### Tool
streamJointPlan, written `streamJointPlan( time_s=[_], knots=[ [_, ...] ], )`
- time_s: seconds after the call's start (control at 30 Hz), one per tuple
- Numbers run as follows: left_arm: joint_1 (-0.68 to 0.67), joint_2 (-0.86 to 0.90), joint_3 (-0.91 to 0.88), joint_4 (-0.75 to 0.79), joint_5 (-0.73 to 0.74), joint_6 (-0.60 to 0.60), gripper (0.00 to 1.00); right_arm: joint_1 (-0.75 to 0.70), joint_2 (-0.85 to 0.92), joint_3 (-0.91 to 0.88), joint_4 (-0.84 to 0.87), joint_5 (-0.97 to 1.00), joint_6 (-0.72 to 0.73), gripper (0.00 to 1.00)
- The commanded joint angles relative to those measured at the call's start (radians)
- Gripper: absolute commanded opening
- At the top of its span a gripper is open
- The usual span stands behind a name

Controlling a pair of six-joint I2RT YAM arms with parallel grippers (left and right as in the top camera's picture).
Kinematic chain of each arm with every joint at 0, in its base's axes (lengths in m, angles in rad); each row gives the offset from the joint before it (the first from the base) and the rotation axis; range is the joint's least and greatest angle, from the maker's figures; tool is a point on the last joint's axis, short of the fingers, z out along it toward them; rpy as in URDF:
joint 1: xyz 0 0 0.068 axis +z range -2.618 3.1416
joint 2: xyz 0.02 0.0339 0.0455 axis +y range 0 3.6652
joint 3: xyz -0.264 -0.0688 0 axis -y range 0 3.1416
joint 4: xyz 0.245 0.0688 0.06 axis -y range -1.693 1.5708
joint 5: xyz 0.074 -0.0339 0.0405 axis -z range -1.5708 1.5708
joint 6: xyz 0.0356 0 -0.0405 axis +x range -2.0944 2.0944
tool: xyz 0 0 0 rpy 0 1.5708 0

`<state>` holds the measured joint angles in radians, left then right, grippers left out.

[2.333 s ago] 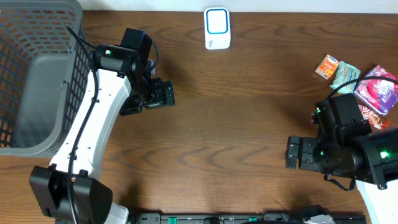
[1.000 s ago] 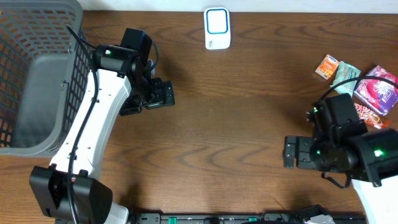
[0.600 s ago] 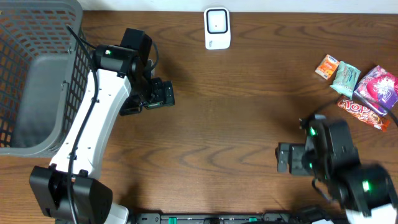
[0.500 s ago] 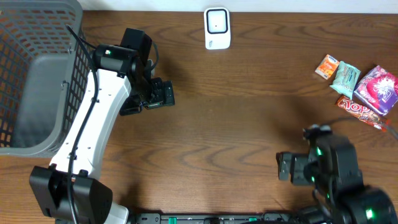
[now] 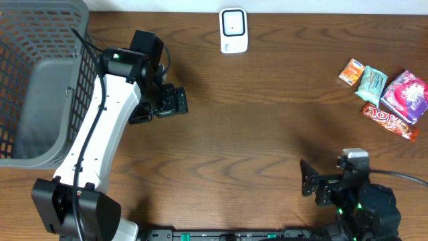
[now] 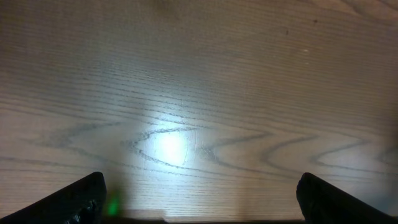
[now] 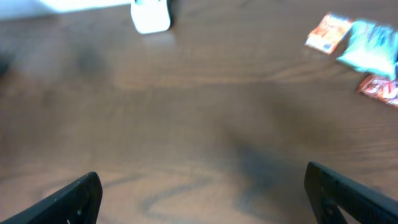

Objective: Scan the item barcode

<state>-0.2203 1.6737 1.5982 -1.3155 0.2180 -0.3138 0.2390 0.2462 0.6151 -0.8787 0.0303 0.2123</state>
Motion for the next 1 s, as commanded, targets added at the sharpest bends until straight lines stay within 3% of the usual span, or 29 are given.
streamJointPlan(
  time_s=[0.0, 0.53, 0.97],
  knots=[
    [0.003, 0.002, 0.000, -0.004, -0.010, 0.009, 0.98, -0.061, -0.053, -0.053, 0.069, 0.000, -0.038, 0.99],
    [0.003, 0.002, 0.000, -0.004, -0.010, 0.009, 0.98, -0.110, -0.241, -0.288, 0.237, -0.016, -0.034, 0.99],
    [0.003, 0.002, 0.000, -0.004, -0.010, 0.009, 0.98, -0.130, -0.241, -0.461, 0.589, -0.040, -0.038, 0.99]
  ],
)
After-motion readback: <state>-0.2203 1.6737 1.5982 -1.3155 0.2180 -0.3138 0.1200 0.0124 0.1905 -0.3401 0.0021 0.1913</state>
